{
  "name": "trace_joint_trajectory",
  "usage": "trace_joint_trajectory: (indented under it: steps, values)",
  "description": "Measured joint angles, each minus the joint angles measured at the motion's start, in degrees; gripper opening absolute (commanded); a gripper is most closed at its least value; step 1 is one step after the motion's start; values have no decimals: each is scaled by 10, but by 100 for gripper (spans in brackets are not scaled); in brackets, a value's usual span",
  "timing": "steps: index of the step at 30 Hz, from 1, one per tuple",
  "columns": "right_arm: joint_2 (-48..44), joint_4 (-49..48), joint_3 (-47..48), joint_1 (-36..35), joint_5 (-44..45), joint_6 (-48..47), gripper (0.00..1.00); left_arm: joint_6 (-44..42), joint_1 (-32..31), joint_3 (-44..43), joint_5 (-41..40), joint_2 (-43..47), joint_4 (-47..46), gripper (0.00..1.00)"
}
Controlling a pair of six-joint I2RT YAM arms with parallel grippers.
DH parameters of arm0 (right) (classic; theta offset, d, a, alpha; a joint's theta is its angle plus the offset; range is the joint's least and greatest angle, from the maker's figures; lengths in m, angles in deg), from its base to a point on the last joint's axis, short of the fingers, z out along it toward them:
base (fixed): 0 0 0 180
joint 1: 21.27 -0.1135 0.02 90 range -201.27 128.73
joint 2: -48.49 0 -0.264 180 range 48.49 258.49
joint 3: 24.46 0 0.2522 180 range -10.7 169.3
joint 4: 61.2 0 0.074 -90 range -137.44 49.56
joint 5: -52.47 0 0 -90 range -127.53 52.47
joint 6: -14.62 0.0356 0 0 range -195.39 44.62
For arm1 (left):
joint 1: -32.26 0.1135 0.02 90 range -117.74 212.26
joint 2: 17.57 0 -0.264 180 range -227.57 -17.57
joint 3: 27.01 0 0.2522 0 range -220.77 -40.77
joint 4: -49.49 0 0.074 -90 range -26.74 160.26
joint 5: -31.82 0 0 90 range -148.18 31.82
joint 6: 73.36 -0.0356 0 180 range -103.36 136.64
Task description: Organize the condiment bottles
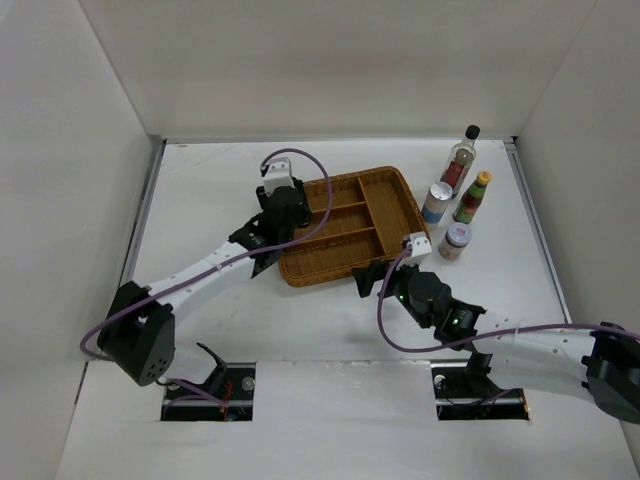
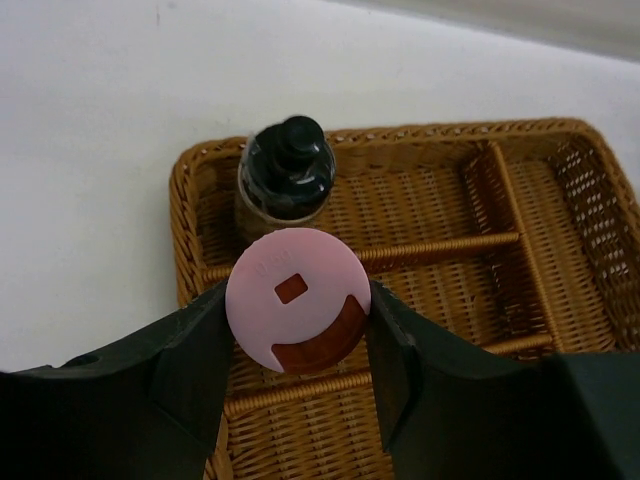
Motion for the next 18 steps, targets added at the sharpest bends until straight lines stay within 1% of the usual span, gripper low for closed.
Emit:
trace_joint_trajectory:
  steps: [4,9,11,13,16,17,18]
  values:
    - [0,0,0,3,0,0,100,0,-7,-7,15,-52,0,32]
    - [0,0,0,7,1,0,100,-4,-11,-7,24,-90,2,32]
    - [0,-1,-1,10,2,0,97,-7,-12,-7,24,-100,2,35]
    - [0,0,-2,14,6,0,88,-9,-12,-7,24,-111,-1,43]
    - [0,0,-4,23,11,0,57,-13,-12,-7,23,-132,-8,56]
    - [-1,1,-4,26,12,1,45,-15,-12,-6,22,-139,-10,61]
    - [-2,2,-4,28,13,1,38,-15,-13,-5,21,-145,-14,64]
